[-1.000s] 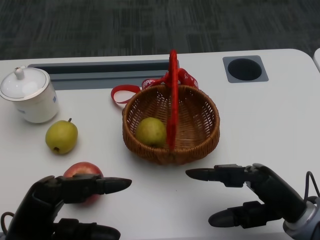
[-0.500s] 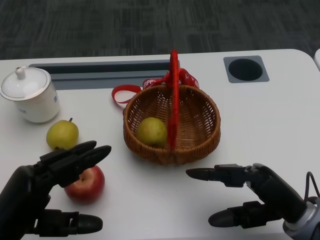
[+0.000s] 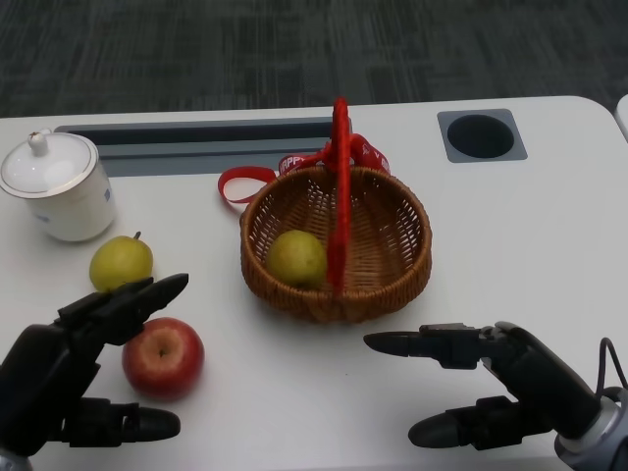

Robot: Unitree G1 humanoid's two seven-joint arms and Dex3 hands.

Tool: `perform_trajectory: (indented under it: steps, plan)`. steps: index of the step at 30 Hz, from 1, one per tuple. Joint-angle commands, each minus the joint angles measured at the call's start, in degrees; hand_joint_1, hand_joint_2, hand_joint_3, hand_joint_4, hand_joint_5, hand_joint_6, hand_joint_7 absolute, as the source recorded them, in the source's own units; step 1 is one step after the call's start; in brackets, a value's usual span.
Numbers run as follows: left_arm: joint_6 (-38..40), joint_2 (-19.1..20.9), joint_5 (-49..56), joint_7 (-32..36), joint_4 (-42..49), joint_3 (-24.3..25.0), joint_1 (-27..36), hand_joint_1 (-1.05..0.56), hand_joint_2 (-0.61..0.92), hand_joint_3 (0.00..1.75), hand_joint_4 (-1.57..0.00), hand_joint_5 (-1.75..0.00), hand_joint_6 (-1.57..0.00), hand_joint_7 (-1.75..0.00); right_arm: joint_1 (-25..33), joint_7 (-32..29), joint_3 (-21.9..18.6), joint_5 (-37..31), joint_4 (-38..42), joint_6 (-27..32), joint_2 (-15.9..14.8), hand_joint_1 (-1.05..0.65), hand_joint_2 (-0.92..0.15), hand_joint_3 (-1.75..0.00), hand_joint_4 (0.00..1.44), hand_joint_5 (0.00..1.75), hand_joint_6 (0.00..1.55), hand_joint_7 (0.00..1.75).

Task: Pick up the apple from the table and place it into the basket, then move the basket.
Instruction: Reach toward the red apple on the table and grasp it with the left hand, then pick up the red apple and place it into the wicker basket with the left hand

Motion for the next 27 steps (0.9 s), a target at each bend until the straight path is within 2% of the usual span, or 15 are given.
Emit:
perform_trajectory:
  steps: [1,6,14,21,27]
  plan:
    - [2.75,2.19,1.48,4.26,5.43,-3.13,-2.69,-0.82,0.73,0.0,-0.38,-0.01,-0.35,0.0,0.21,-0.05,-0.04,1.37,-0.12,-0.18,-0.73,-0.46,-0.83,0.0,0.73,0.0,0.65,0.0]
    - [3.54,2.7,1.67,9.15,15.53,-8.41,-8.0,-0.78,0.72,0.0,-0.43,-0.02,-0.37,-0.01,0.43,-0.05,0.1,1.71,-0.25,-0.46,-0.85,-0.46,-0.84,0.0,0.73,0.0,0.66,0.0]
    - [6.15,1.13,1.26,16.2,27.13,-15.38,-14.73,-0.74,0.72,0.0,-0.48,-0.03,-0.42,-0.02,0.83,-0.04,0.15,2.03,-0.43,-0.55,-0.96,-0.45,-0.84,0.0,0.74,0.0,0.66,0.0]
    - [6.47,-0.52,-1.56,16.84,32.16,-17.96,-16.76,-0.66,0.7,0.0,-0.57,-0.04,-0.52,-0.03,1.38,-0.29,0.16,1.94,-1.18,-0.47,-1.02,-0.45,-0.85,0.0,0.75,0.0,0.66,0.0]
    - [12.2,-0.83,-0.73,18.55,32.71,-21.3,-16.37,-0.6,0.73,0.01,-0.68,-0.04,-0.62,-0.04,1.66,0.11,0.32,2.98,-1.34,-0.78,-0.99,-0.46,-0.86,0.0,0.76,0.0,0.67,0.0]
